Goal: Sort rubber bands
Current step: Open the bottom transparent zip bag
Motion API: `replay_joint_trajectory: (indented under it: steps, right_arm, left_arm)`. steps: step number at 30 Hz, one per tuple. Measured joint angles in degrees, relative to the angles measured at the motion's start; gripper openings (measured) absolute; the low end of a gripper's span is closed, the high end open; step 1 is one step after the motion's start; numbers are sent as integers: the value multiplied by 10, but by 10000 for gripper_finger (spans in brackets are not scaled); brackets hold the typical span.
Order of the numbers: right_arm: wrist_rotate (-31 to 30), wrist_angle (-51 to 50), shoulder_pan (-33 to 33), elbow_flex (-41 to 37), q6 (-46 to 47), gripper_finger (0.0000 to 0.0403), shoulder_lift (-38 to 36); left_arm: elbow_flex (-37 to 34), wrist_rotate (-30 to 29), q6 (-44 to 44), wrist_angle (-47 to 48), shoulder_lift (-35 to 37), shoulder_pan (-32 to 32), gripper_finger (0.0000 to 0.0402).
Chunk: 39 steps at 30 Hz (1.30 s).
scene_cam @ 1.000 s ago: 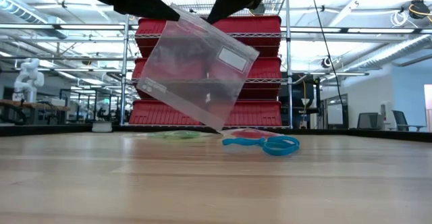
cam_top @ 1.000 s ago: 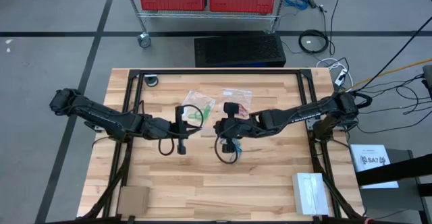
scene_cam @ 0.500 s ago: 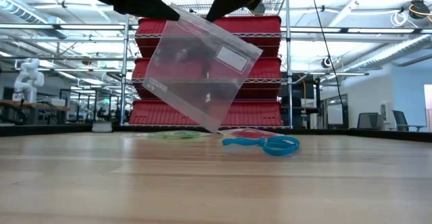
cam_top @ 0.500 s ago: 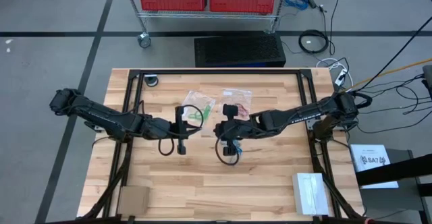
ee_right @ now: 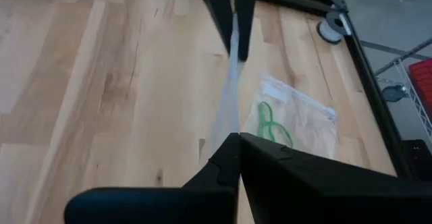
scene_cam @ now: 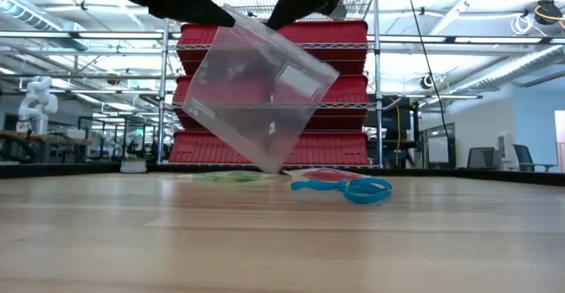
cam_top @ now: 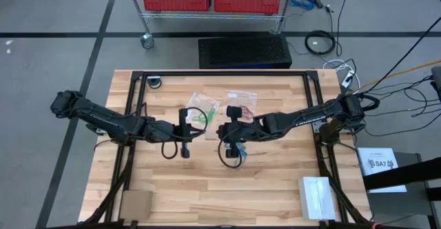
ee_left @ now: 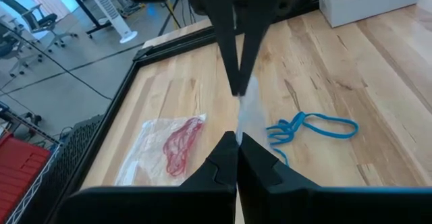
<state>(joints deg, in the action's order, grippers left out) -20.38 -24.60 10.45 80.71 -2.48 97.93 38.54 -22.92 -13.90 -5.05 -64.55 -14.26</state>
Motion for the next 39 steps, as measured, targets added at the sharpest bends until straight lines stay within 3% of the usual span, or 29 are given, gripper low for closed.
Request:
replay_joint_trajectory:
  steps: [39]
  right_arm:
    - [29, -2, -7, 15, 31, 1, 37]
  left_arm:
    - [0, -16, 15, 0, 0, 0, 2]
